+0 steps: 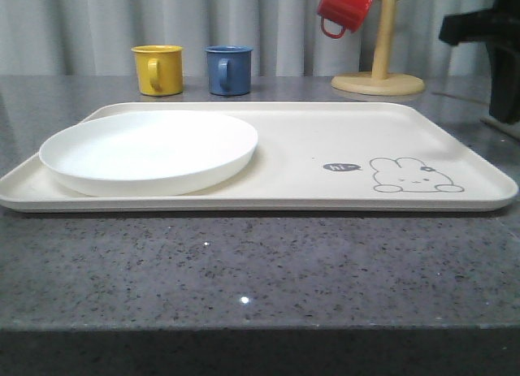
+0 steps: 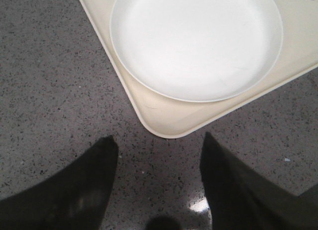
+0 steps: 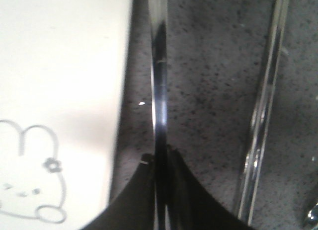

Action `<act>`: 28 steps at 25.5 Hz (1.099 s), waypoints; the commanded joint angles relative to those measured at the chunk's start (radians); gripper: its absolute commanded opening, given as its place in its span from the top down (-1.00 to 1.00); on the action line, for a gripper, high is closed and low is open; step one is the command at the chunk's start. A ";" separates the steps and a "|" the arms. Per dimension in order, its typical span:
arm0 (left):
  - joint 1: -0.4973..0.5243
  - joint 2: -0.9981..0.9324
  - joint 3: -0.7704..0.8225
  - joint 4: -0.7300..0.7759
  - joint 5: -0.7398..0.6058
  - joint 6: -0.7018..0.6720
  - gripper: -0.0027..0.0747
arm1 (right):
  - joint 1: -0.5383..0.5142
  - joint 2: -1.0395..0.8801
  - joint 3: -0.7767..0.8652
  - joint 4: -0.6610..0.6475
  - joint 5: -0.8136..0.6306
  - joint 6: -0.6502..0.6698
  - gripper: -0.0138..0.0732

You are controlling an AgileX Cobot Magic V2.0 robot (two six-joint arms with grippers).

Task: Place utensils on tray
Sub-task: 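Carry the fork onto the tray beside the bunny drawing and release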

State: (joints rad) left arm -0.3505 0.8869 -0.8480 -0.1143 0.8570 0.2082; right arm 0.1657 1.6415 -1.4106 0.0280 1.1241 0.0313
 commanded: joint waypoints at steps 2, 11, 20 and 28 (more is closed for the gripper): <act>-0.007 -0.005 -0.026 -0.007 -0.059 -0.011 -0.02 | 0.098 -0.048 -0.110 0.000 0.052 -0.011 0.79; -0.007 -0.005 -0.026 -0.007 -0.061 -0.011 -0.02 | 0.278 0.016 -0.200 0.004 0.032 0.108 0.79; -0.007 -0.005 -0.026 -0.009 -0.061 -0.011 -0.02 | 0.331 0.119 -0.236 0.005 -0.006 0.379 0.79; -0.007 -0.005 -0.026 -0.009 -0.061 -0.011 -0.02 | 0.333 0.183 -0.236 0.036 -0.062 0.470 0.79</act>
State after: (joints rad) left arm -0.3505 0.8872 -0.8480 -0.1143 0.8566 0.2082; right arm 0.4984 1.8546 -1.6132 0.0486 1.1142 0.4679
